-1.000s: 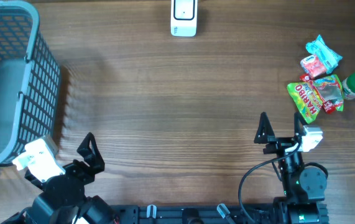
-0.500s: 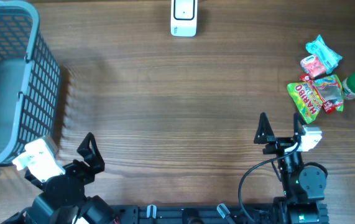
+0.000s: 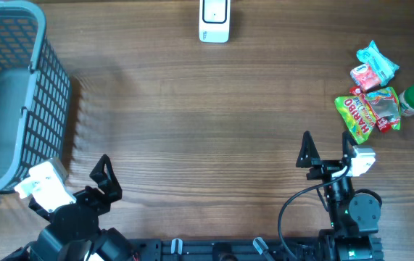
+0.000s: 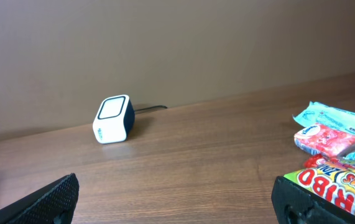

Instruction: Scan the item barcode

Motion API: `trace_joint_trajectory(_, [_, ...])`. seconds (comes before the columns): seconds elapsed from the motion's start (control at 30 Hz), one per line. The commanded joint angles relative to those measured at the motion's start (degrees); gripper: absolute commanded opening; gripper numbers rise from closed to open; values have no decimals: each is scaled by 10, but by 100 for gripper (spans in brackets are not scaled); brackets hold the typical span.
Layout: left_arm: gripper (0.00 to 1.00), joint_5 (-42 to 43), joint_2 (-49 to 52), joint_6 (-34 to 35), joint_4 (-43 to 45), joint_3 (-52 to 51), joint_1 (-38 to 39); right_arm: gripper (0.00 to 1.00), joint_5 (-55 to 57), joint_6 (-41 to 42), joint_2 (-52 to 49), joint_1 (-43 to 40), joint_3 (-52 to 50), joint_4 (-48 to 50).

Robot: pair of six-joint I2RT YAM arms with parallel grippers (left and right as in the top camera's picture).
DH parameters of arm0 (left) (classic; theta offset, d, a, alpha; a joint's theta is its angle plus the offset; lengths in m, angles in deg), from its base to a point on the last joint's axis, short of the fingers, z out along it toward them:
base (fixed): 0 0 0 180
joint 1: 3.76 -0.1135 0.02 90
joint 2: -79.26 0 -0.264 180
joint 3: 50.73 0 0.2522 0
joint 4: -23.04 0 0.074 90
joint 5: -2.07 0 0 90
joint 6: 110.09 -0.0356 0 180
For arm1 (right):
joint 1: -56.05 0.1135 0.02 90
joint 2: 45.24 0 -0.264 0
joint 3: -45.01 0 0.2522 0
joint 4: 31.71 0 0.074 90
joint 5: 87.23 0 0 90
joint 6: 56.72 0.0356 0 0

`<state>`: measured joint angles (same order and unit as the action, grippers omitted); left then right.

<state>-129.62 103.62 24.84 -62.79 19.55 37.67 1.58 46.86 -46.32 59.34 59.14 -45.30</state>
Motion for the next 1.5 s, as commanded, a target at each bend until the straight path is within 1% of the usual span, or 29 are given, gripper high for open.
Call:
trace_joint_trajectory(0.0, [100, -2, -3, 3, -6, -1, -4, 100, 8, 1, 8, 3, -1, 2])
trace_joint_trajectory(0.17, [100, 9, -5, 7, 28, -10, -38, 100, 8, 1, 8, 3, -1, 2])
trace_joint_trajectory(0.23, [100, 12, -6, 7, 57, -25, -69, 100, 8, 1, 8, 3, -1, 2])
trace_joint_trajectory(0.33, [100, 53, -23, 3, 100, -61, -127, 99, 8, 1, 8, 3, -1, 2])
trace_joint_trajectory(0.43, [100, 73, -53, -6, 143, -100, -174, 100, 8, 1, 8, 3, -1, 2])
trace_joint_trajectory(0.53, [100, 133, -99, -116, 241, -159, -229, 100, 8, 1, 8, 3, -1, 2])
trace_joint_trajectory(0.6, [100, 200, -134, -205, 329, -210, -271, 100, 8, 1, 8, 3, -1, 2])
trace_joint_trajectory(0.63, [100, 231, -146, -237, 359, -229, -286, 100, 8, 1, 8, 3, -1, 2])
trace_joint_trajectory(0.73, [100, 296, -164, -290, 409, -273, -317, 100, 8, 1, 8, 3, -1, 2])
trace_joint_trajectory(0.83, [100, 348, -182, -315, 442, -320, -343, 100, 8, 1, 8, 3, -1, 2])
trace_joint_trajectory(1.0, [100, 399, -241, -315, 476, -407, -385, 100, 8, 1, 8, 3, -1, 2])
trace_joint_trajectory(1.07, [100, 424, -241, -315, 498, -429, -400, 100, 8, 1, 8, 3, -1, 2])
trace_joint_trajectory(1.13, [100, 427, -242, -320, 517, -443, -403, 100, 8, 1, 8, 3, -1, 2])
trace_joint_trajectory(1.33, [100, 427, -242, -374, 583, -479, -403, 100, 8, 1, 8, 3, -1, 2])
trace_joint_trajectory(1.47, [100, 427, -242, -383, 590, -501, -403, 100, 8, 1, 8, 3, -1, 2])
